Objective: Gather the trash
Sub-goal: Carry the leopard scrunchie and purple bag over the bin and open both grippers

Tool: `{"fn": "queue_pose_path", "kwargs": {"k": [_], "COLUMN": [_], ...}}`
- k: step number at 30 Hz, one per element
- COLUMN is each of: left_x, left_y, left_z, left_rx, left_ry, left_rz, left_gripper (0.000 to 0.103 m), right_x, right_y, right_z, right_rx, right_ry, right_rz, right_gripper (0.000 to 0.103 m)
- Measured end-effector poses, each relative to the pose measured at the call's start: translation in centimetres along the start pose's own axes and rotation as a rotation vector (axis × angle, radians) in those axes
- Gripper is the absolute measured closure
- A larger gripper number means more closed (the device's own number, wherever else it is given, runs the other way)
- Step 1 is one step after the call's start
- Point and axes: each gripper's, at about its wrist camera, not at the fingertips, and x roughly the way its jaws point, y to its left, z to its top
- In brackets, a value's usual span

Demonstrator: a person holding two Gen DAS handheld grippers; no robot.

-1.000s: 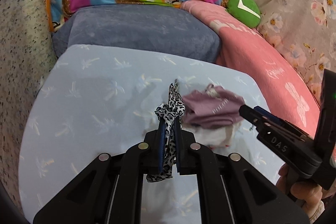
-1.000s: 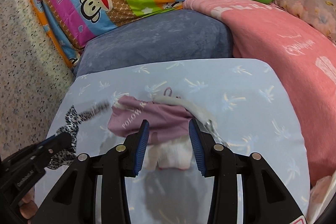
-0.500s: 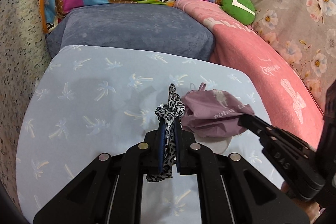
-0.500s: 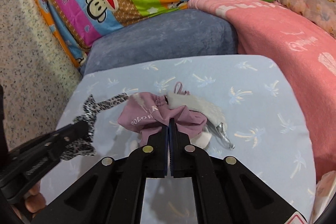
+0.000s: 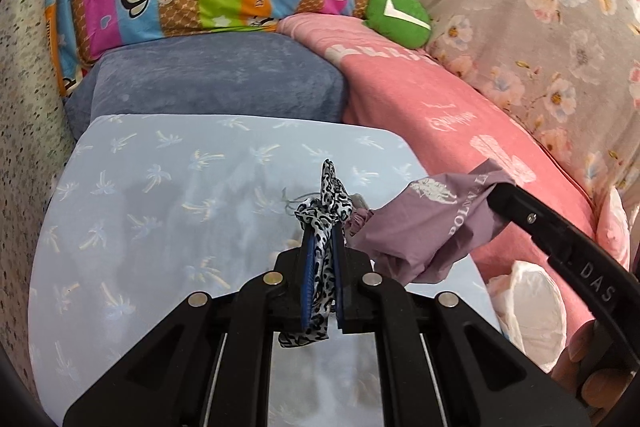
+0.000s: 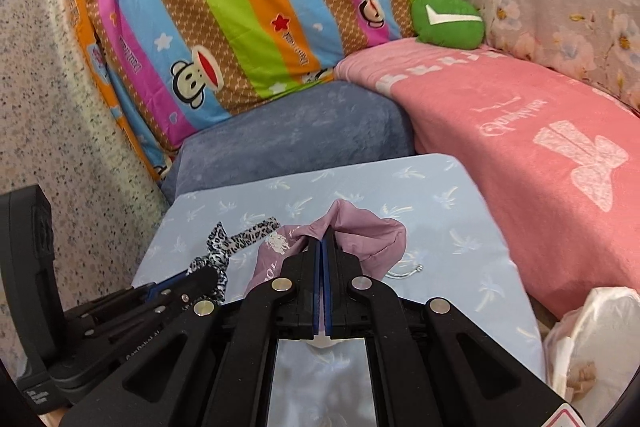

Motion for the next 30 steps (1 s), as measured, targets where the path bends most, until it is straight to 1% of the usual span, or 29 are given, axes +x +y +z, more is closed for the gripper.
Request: {"fn": "queue_pose_path", "kwargs": {"k": [7,18,30], "left_x": [-1.4,-3.0,-3.6], "left_y": [-3.5,-8.9,-14.3], "left_z": [-1.0,-2.5,-4.1], "left_rx": [0.058,0.156,0.261], "left_ry": [-0.009,-0.021,-0.013], "left_rz": [-0.047,-0.105,-0.156], "left_gripper": [0.095,0.095,0.095], "right_x": [-4.9,-11.1,-15.8], "right_y": [-2.8,-7.4,-11.8], "right_z": [-0.4,-1.4,-2.7], "right_rx": [0.038,0.113,0.175], "right_ry": [-0.054,-0.124,-0.174], "right_rz": [-0.031,-0.078,-0.129], "right_gripper": [0.102,0.102,0.102]}}
